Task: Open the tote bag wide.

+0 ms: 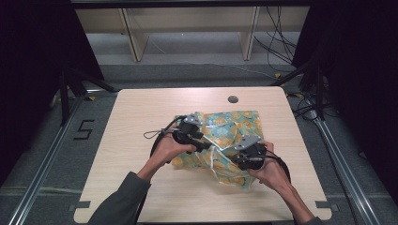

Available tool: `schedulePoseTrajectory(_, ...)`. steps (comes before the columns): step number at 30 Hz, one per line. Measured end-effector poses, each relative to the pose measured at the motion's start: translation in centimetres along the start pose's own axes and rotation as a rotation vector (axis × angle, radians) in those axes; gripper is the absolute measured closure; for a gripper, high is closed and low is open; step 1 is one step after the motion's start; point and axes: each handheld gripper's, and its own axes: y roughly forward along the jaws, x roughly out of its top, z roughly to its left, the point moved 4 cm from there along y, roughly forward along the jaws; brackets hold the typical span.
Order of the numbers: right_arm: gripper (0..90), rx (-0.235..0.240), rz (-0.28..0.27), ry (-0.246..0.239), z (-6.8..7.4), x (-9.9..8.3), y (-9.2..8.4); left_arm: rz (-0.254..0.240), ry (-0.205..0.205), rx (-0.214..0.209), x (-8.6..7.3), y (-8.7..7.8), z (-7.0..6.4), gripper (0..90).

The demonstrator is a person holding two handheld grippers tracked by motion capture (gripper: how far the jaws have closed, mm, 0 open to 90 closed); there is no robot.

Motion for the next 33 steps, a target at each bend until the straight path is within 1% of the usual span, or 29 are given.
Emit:
schedulePoseTrajectory(1,47.9,0.006,0.009,-0.001,0.0,-0.1,0.2,-0.005,-0.002,-0.012,-0.4,0.6,-0.4,41.7)
schedulePoseTrajectory(2,46.7,-0.008,0.017,-0.011,0.1,-0.3,0.3,0.012,0.015,-0.009,-0.7,0.6,-0.6,43.0)
schedulePoseTrajectory(3,46.5,-0.015,0.026,-0.030,0.1,-0.4,0.4,0.036,0.046,-0.015,-1.1,0.6,-0.7,44.6)
schedulePoseTrajectory(5,46.2,-0.033,0.054,-0.044,0.3,-0.7,0.8,0.057,0.065,-0.022,-1.8,0.4,-1.0,50.5)
schedulePoseTrajectory(6,45.6,-0.049,0.059,-0.049,0.3,-0.7,1.0,0.071,0.064,-0.018,-2.2,0.3,-1.1,51.3)
schedulePoseTrajectory(7,45.3,-0.078,0.067,-0.060,0.3,-0.7,1.3,0.081,0.072,-0.021,-2.5,0.3,-1.2,51.8)
schedulePoseTrajectory(8,45.2,-0.088,0.070,-0.071,0.3,-0.7,1.5,0.089,0.080,-0.021,-2.8,0.2,-1.1,51.7)
schedulePoseTrajectory(9,45.1,-0.104,0.074,-0.077,0.4,-0.7,1.7,0.089,0.064,-0.016,-3.1,0.2,-1.1,51.5)
schedulePoseTrajectory(11,47.0,-0.129,0.079,-0.093,0.5,-0.5,2.0,0.085,0.056,-0.019,-3.6,0.2,-1.2,50.3)
schedulePoseTrajectory(13,52.6,-0.147,0.071,-0.100,0.6,-0.1,2.1,0.091,0.064,-0.018,-3.9,0.1,-1.3,49.1)
schedulePoseTrajectory(14,59.2,-0.154,0.070,-0.100,0.6,0.0,2.1,0.100,0.067,-0.012,-4.1,0.0,-1.3,48.4)
schedulePoseTrajectory(15,66.8,-0.146,0.064,-0.117,0.4,0.1,2.0,0.097,0.058,-0.010,-4.2,0.0,-1.4,47.7)
schedulePoseTrajectory(16,73.5,-0.141,0.059,-0.115,0.4,0.2,1.8,0.097,0.058,-0.010,-4.2,0.0,-1.4,47.0)
schedulePoseTrajectory(17,83.2,-0.141,0.053,-0.113,0.2,0.3,1.7,0.107,0.059,-0.008,-4.4,-0.2,-1.4,46.1)
schedulePoseTrajectory(18,87.6,-0.134,0.040,-0.119,0.0,0.4,1.6,0.100,0.061,-0.008,-4.4,-0.2,-1.4,45.7)
schedulePoseTrajectory(19,89.8,-0.128,0.030,-0.130,-0.2,0.5,1.4,0.090,0.048,-0.005,-4.4,-0.3,-1.4,45.3)
schedulePoseTrajectory(20,90.0,-0.127,0.020,-0.117,-0.5,0.7,1.3,0.078,0.054,0.004,-4.2,-0.3,-1.3,44.1)
schedulePoseTrajectory(22,90.0,-0.113,0.004,-0.052,-1.0,1.0,0.9,0.073,0.067,0.023,-3.8,-0.5,-1.3,41.2)
schedulePoseTrajectory(23,90.0,-0.103,-0.012,-0.017,-1.2,1.3,0.7,0.062,0.067,0.032,-3.5,-0.6,-1.4,40.4)
schedulePoseTrajectory(24,90.0,-0.080,-0.047,0.002,-1.7,1.6,0.5,0.051,0.077,0.044,-3.1,-0.6,-1.5,39.5)
schedulePoseTrajectory(25,90.0,-0.059,-0.081,0.028,-2.1,1.9,0.3,0.023,0.071,0.052,-2.5,-0.6,-1.6,37.6)
schedulePoseTrajectory(26,90.0,-0.049,-0.106,0.072,-2.6,2.2,0.1,-0.006,0.044,0.061,-2.1,-0.5,-1.7,36.5)
schedulePoseTrajectory(27,90.0,-0.038,-0.119,0.085,-3.0,2.4,-0.1,-0.020,0.043,0.061,-1.5,-0.6,-1.7,34.7)
schedulePoseTrajectory(28,90.0,-0.031,-0.139,0.108,-3.4,2.7,-0.3,-0.032,0.036,0.075,-0.9,-0.5,-1.7,31.3)
schedulePoseTrajectory(29,90.0,-0.023,-0.160,0.133,-3.6,3.1,-0.5,-0.045,0.040,0.077,-0.1,-0.4,-1.6,30.4)
schedulePoseTrajectory(30,90.0,-0.025,-0.188,0.129,-4.0,3.5,-0.7,-0.049,0.052,0.083,0.6,-0.2,-1.6,30.4)
schedulePoseTrajectory(31,90.0,-0.017,-0.182,0.128,-4.2,3.7,-1.0,-0.059,0.040,0.087,1.2,0.0,-1.6,30.1)
schedulePoseTrajectory(32,90.0,-0.026,-0.199,0.128,-4.4,4.1,-1.2,-0.064,0.044,0.089,1.9,0.3,-1.7,30.0)
schedulePoseTrajectory(33,90.0,-0.029,-0.211,0.127,-4.4,4.3,-1.3,-0.062,0.046,0.104,2.5,0.6,-1.7,29.9)
